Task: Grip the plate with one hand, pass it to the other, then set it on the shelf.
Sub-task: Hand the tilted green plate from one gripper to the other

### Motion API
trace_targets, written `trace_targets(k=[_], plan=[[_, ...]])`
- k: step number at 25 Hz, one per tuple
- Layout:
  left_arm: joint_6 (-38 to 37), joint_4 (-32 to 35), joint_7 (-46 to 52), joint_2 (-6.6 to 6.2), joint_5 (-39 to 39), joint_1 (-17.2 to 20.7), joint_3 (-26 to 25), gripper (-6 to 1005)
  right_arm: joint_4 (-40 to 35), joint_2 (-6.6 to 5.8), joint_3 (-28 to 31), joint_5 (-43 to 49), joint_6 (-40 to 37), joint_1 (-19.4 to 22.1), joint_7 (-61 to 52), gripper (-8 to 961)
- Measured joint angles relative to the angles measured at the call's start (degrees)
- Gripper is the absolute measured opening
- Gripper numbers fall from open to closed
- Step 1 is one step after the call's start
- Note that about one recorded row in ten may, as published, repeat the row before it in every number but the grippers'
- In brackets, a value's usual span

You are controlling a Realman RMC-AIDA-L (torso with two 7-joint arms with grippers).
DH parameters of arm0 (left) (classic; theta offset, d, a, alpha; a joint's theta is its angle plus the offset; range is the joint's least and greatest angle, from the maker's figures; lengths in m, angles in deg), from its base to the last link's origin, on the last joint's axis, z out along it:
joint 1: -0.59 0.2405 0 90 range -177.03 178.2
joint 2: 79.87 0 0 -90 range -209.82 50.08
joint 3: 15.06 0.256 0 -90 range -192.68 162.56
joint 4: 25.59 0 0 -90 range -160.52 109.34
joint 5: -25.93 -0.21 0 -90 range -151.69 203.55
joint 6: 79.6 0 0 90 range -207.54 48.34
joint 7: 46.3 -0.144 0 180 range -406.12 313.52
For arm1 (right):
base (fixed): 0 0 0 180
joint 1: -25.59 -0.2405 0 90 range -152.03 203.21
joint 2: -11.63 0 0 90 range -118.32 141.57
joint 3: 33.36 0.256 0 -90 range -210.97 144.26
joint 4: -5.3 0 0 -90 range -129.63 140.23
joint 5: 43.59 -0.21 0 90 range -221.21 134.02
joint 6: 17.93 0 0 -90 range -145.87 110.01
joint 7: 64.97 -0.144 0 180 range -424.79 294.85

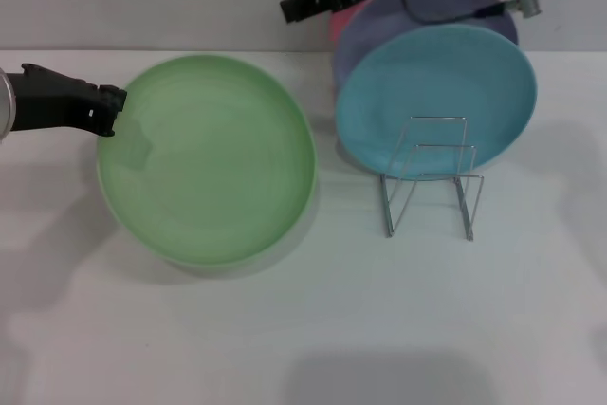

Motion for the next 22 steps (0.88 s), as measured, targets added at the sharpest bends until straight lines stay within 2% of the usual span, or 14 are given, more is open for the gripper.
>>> trace_targets(k=[11,22], plan=[[0.01,0.0,-0.06,0.07,0.57,-0.21,0.36,15,-11.02,1.08,-2.08,0.8,-3.36,-5.25,3.18,686],[-0.09,-0.09,-0.06,0.22,0.67,-0.39,0.62,15,-15.6,1.88,-4.23,0.53,-5.78,-7.0,4.48,686]])
